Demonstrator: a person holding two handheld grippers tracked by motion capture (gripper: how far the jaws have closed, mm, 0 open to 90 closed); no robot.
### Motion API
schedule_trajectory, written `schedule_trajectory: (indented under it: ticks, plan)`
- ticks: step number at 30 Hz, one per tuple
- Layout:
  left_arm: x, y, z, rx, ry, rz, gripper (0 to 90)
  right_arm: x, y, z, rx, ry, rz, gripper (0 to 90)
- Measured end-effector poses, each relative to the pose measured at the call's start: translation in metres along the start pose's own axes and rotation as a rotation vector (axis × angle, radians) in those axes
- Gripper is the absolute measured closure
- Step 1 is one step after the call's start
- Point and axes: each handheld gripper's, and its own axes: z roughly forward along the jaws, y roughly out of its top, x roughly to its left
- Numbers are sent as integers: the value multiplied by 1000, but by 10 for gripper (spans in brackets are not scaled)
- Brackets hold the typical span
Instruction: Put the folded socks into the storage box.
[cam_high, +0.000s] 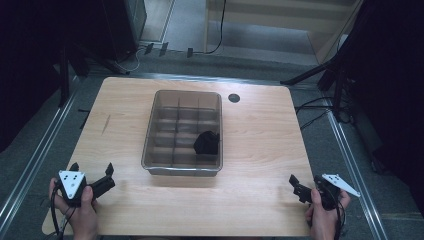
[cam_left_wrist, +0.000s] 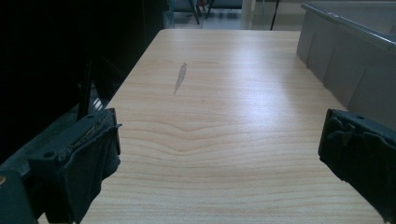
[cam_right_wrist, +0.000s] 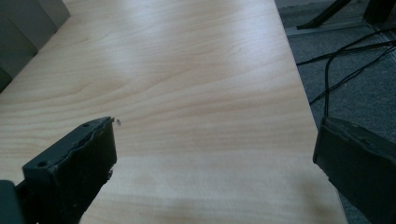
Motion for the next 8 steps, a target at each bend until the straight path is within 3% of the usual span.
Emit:
schedule_trajectory:
  ticks: [8]
  plan:
    - [-1, 0, 0, -2, 2, 3, 0, 2, -3, -2, -23, -15, -20, 0]
